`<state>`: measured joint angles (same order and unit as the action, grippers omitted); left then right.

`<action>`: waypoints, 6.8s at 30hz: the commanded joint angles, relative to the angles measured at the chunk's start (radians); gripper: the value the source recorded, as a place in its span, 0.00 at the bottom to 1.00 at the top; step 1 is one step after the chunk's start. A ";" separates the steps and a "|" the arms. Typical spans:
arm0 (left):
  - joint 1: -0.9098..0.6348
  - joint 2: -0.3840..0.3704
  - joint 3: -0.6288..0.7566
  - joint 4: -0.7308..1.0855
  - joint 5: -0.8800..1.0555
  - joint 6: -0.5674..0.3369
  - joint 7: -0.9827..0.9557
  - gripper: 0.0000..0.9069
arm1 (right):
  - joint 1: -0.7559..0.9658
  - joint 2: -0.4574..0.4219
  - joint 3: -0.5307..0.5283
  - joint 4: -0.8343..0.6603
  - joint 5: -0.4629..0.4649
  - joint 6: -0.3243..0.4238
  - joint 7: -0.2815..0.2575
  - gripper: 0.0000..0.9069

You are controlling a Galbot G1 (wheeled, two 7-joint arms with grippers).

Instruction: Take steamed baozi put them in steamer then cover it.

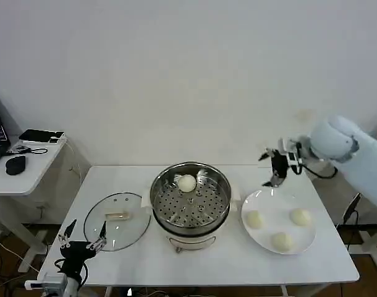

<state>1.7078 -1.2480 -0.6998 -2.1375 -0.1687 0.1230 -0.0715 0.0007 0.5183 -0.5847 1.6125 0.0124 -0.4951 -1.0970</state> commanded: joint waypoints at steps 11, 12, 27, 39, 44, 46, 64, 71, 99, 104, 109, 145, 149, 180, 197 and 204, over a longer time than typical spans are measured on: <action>-0.007 0.015 0.004 0.043 0.004 -0.005 -0.001 1.00 | -0.230 0.103 0.060 -0.129 -0.114 -0.018 -0.046 1.00; -0.008 0.015 0.003 0.045 0.004 -0.005 0.000 1.00 | -0.231 0.113 0.059 -0.144 -0.126 -0.009 -0.047 1.00; -0.022 0.014 0.001 0.074 0.009 -0.005 0.001 1.00 | -0.242 0.209 0.051 -0.252 -0.175 0.054 -0.007 1.00; -0.032 0.002 0.001 0.082 0.007 -0.004 0.003 1.00 | -0.218 0.261 0.037 -0.303 -0.184 0.066 -0.004 1.00; -0.033 0.004 -0.004 0.083 0.005 -0.004 0.004 1.00 | -0.223 0.269 0.035 -0.324 -0.196 0.072 -0.004 1.00; -0.034 0.005 -0.005 0.083 0.004 -0.003 0.006 1.00 | -0.225 0.270 0.036 -0.330 -0.201 0.074 -0.007 1.00; -0.043 0.007 -0.007 0.096 0.003 -0.004 0.009 1.00 | -0.224 0.286 0.034 -0.358 -0.191 0.075 -0.001 0.78; -0.047 0.005 -0.006 0.095 0.003 -0.002 0.012 1.00 | -0.226 0.261 0.038 -0.333 -0.181 0.072 0.003 0.78; -0.081 -0.010 -0.007 0.064 0.033 0.021 0.009 1.00 | 0.581 0.364 -0.357 -0.057 0.397 -0.129 -0.003 0.78; -0.080 -0.018 -0.010 0.039 0.033 0.024 0.014 1.00 | 0.537 0.551 -0.357 -0.190 0.380 -0.133 0.003 0.78; -0.076 -0.026 -0.016 0.017 0.026 0.023 0.011 1.00 | 0.506 0.676 -0.385 -0.306 0.357 -0.124 0.000 0.78; -0.087 -0.026 -0.019 0.025 0.005 0.023 0.010 1.00 | 0.310 0.848 -0.441 -0.496 0.239 -0.095 -0.022 0.78; -0.085 -0.026 -0.020 0.023 0.005 0.023 0.010 1.00 | 0.305 0.850 -0.437 -0.504 0.225 -0.093 -0.022 0.78; -0.081 -0.046 -0.010 0.004 0.006 0.023 0.012 1.00 | 0.410 0.454 -0.379 -0.146 0.266 -0.104 -0.034 1.00; -0.076 -0.053 0.004 0.003 0.017 0.027 0.019 1.00 | 0.382 -0.021 -0.422 0.042 0.096 -0.004 -0.141 1.00; -0.064 -0.051 0.011 -0.013 0.019 0.027 0.020 1.00 | 0.253 -0.097 -0.407 0.078 0.029 0.012 -0.157 1.00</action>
<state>1.6349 -1.3021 -0.6930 -2.1395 -0.1516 0.1499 -0.0541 0.3414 0.5882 -0.9748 1.6246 0.1181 -0.5092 -1.2254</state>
